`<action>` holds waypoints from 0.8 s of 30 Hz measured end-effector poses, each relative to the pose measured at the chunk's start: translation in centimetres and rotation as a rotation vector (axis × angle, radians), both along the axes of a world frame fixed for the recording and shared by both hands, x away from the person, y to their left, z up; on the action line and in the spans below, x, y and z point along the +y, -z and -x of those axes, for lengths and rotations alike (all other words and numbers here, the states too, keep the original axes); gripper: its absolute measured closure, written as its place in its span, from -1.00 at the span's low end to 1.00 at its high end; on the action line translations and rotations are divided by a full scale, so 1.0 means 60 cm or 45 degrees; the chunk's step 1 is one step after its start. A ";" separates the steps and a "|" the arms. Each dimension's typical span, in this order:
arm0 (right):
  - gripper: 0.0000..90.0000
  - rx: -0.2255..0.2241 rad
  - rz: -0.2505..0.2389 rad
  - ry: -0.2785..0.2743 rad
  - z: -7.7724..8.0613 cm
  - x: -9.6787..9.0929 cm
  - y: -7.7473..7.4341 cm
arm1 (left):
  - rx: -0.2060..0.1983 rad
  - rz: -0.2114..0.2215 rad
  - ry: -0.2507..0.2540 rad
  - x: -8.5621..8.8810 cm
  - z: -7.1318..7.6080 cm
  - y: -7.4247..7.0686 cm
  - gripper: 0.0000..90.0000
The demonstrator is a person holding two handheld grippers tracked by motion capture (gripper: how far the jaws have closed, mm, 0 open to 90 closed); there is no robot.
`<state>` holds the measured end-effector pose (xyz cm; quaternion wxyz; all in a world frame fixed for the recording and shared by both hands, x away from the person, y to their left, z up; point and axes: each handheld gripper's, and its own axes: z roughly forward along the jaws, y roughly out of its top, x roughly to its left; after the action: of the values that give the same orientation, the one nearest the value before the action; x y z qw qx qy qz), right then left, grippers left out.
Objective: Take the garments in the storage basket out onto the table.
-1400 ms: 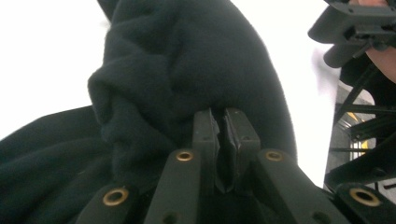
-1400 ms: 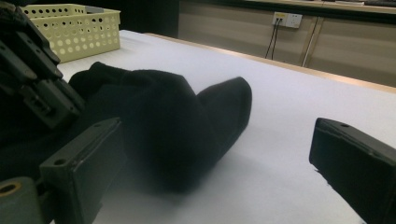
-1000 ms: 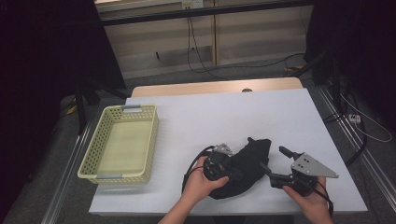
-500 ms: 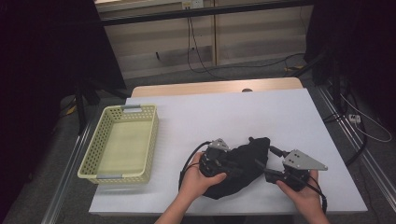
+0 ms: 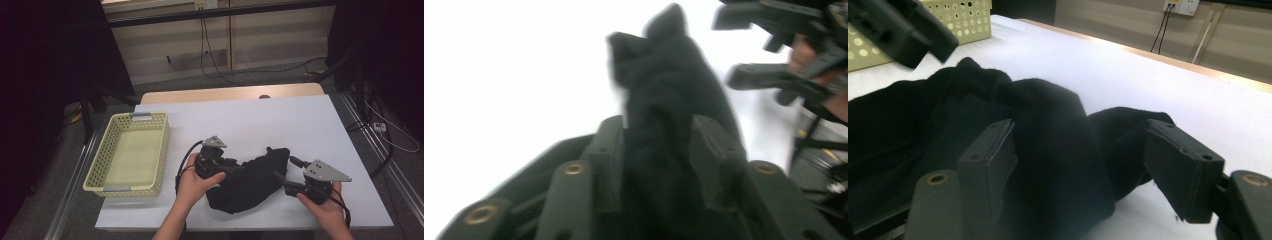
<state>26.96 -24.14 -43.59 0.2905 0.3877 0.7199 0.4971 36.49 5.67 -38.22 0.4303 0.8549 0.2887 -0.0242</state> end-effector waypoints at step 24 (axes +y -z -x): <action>-0.51 0.012 -0.039 0.012 -0.011 -0.011 -0.015 | 0.082 -0.068 0.194 -0.094 0.029 0.094 0.41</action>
<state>27.62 -24.79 -42.70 0.2834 0.3977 0.7117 0.5050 34.76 0.03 -43.85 0.3946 0.8844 0.2371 -0.0767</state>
